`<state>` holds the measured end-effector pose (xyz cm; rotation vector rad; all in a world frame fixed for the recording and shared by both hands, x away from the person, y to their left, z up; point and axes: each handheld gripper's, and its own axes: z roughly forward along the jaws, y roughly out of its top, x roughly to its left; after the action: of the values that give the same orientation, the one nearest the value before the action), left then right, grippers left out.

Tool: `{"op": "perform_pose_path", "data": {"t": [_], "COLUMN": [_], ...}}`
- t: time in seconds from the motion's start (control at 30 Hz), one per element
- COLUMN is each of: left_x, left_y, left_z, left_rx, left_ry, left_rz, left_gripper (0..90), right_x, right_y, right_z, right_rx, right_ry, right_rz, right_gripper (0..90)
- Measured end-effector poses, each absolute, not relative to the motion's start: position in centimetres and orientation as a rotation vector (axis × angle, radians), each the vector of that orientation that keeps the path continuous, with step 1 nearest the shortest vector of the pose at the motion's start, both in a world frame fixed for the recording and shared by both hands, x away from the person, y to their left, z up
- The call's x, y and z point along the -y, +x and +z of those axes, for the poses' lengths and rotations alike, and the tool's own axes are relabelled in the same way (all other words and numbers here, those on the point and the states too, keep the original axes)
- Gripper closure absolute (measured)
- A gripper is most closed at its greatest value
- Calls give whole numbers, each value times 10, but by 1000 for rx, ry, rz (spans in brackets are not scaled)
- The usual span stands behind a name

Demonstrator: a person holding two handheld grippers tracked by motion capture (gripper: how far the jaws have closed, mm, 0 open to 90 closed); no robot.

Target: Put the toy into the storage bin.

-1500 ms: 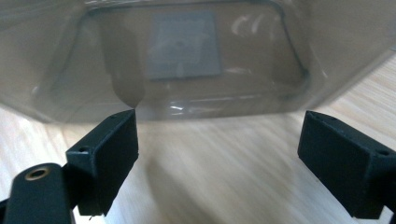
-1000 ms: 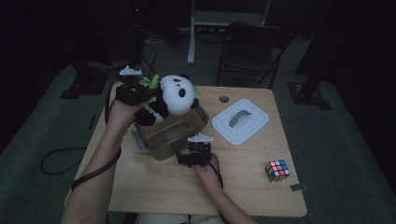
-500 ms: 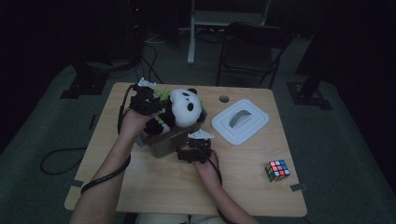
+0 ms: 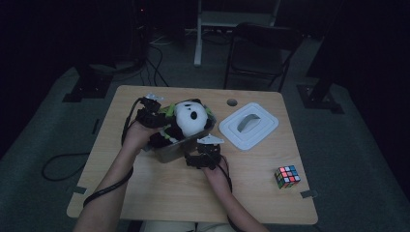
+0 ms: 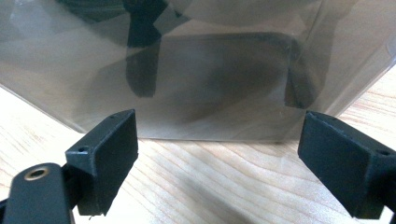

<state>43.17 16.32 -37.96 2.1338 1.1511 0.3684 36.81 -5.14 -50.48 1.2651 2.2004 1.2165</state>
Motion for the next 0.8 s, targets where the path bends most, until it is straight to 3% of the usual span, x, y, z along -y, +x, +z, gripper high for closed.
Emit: {"op": "perform_pose_path", "data": {"t": [0.3, 0.53, 0.6, 0.8], "left_x": [-165, -177, -184, -207], "left_y": [439, 436, 436, 441], "left_z": [-399, -393, -388, -374], "left_rx": [-1159, -1115, -1114, -1121], "left_ry": [2145, 2081, 2036, 1961], "left_rz": [310, 309, 295, 331], "left_gripper": [625, 422, 317, 162], "right_x": [53, 56, 57, 58], "right_y": [368, 368, 368, 370], "right_z": [-506, -503, -503, -505], "right_rx": [-2210, -2217, -2214, -2227], "right_ry": [1257, 1243, 1239, 1240], "right_rz": [1217, 1221, 1228, 1223], "right_gripper": [118, 119, 119, 118]}}
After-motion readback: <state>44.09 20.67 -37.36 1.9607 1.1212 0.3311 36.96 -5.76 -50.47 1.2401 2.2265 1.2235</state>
